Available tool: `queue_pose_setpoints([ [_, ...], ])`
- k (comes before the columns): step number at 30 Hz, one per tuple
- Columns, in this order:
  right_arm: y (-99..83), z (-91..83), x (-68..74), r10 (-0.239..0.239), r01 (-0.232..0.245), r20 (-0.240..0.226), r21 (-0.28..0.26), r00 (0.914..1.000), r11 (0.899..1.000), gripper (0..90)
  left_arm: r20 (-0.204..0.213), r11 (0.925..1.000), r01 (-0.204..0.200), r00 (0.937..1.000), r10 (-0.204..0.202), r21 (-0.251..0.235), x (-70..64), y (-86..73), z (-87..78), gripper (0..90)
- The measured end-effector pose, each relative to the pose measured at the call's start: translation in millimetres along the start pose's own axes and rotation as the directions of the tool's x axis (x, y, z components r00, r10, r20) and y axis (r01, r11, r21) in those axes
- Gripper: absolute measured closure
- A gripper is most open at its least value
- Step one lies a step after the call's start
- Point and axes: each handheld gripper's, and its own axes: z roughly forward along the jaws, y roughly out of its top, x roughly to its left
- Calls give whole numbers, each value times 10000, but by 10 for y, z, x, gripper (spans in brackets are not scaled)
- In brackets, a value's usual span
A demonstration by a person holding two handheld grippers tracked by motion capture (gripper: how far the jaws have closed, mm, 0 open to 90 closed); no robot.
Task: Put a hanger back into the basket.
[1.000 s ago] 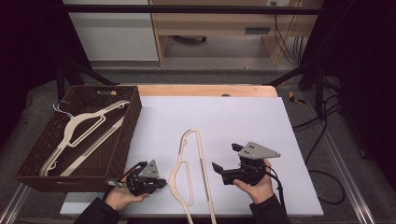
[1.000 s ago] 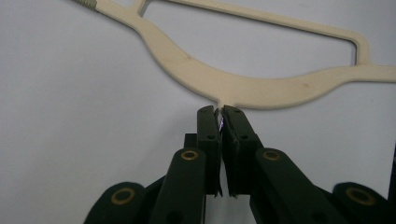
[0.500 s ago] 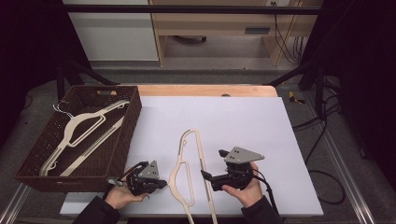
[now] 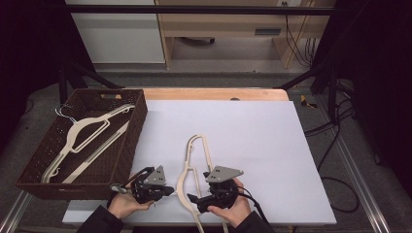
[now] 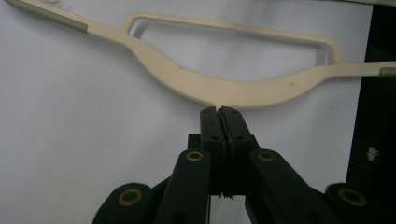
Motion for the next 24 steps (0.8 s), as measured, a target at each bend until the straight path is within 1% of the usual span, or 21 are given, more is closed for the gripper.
queue_pose_setpoints([
  [1, -7, 34, 20, 41, -41, 60, 104, 10000, 9999, 161, 11, 10000, 15, 10000, -15, -1, -2, 4, -3, 886],
  [4, -35, 95, 50, 111, -111, -14, 297, 9999, 9995, 194, -23, 10000, 41, 10000, -41, -32, -15, 20, -18, 886],
  [5, -51, 127, 64, 142, -143, 13, 398, 9999, 9991, 205, -4, 10000, 10, 10000, -10, -4, -16, 26, -24, 886],
  [8, -84, 201, 102, 133, -125, -102, 798, 9999, 9967, 230, -13, 10000, 18, 10000, -19, -80, -23, 45, -40, 887],
  [11, -117, 286, 149, -13, 47, -300, 1151, 9996, 9933, 285, -48, 10000, 36, 10000, -36, -74, -40, 61, -48, 886],
  [14, -139, 335, 178, -65, 114, -370, 1338, 9993, 9909, 332, -63, 10000, -9, 10000, 9, -41, -49, 71, -50, 886],
  [17, -160, 383, 198, -2, 61, -382, 1547, 9993, 9879, 380, -67, 10000, 46, 10000, -46, -81, -54, 78, -62, 887],
  [18, -169, 397, 201, -10, 66, -361, 1553, 9993, 9878, 405, -58, 10000, 13, 10000, -13, -45, -53, 84, -70, 887],
  [19, -174, 409, 211, 94, -27, -401, 1659, 9992, 9861, 435, -96, 9999, 36, 9999, -37, -100, -60, 86, -70, 887],
  [20, -181, 418, 209, -7, 93, -511, 1691, 9987, 9856, 452, -107, 10000, 37, 9999, -37, -68, -63, 89, -72, 887],
  [21, -182, 423, 225, 176, -84, -495, 1807, 9986, 9835, 471, -85, 10000, 41, 10000, -42, -69, -67, 91, -72, 887],
  [23, -198, 450, 229, -37, 158, -620, 1964, 9981, 9804, 513, -74, 10000, 69, 9999, -70, -44, -72, 92, -68, 887],
  [24, -199, 456, 235, -16, 135, -569, 2077, 9984, 9781, 527, -89, 10000, 3, 10000, -3, -32, -70, 93, -68, 887],
])
